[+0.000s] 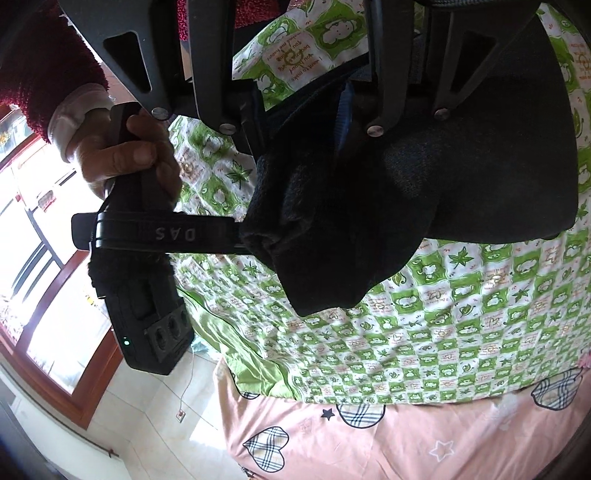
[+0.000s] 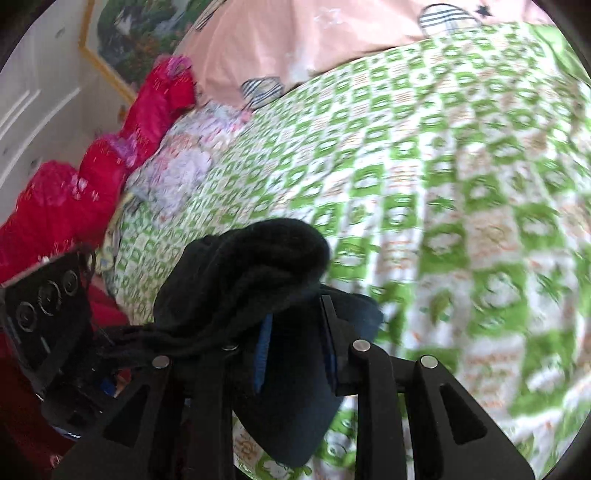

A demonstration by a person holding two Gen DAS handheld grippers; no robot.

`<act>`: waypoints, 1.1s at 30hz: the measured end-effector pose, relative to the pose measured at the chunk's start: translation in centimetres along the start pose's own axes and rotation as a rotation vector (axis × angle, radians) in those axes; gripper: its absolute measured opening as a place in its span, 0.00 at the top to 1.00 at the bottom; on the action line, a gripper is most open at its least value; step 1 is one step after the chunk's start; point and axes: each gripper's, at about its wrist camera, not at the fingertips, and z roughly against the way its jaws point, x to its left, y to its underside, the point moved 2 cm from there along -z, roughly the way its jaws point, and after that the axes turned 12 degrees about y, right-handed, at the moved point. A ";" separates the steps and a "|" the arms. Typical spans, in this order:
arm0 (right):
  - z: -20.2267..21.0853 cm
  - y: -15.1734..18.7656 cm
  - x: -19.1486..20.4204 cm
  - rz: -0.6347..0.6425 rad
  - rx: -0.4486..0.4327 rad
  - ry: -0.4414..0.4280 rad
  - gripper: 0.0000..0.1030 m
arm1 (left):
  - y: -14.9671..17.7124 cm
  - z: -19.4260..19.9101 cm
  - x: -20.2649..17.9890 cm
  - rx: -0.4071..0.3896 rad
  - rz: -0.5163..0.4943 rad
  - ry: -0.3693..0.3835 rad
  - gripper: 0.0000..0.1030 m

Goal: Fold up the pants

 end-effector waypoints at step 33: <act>3.1 0.8 7.1 -0.038 -0.149 0.325 0.14 | -1.7 10.6 7.2 -0.150 0.144 -0.220 0.25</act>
